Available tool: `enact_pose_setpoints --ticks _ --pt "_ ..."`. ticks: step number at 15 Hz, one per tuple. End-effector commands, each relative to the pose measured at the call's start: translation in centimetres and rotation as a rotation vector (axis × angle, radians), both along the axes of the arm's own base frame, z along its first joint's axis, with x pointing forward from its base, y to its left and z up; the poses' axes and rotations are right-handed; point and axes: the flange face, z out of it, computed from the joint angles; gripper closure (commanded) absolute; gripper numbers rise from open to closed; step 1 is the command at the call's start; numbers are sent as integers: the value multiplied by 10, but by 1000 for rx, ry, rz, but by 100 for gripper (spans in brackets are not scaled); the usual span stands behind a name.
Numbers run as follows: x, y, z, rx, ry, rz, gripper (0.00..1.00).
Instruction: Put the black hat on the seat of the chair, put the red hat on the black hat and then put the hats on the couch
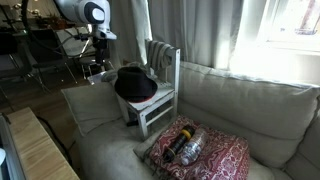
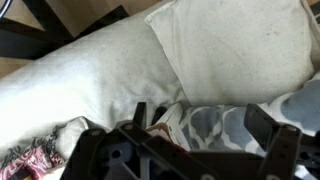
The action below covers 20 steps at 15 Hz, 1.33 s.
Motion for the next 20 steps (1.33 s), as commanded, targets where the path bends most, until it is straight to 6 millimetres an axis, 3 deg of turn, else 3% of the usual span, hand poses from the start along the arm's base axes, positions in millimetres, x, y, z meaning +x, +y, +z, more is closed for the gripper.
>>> enact_pose_setpoints --ticks 1,7,11,20 --pt "1 5 -6 -19 -9 44 0" --pt "4 7 -8 -21 -15 50 0" --pt "11 1 -32 -100 -80 178 0" --pt "14 13 -67 -104 -251 413 0"
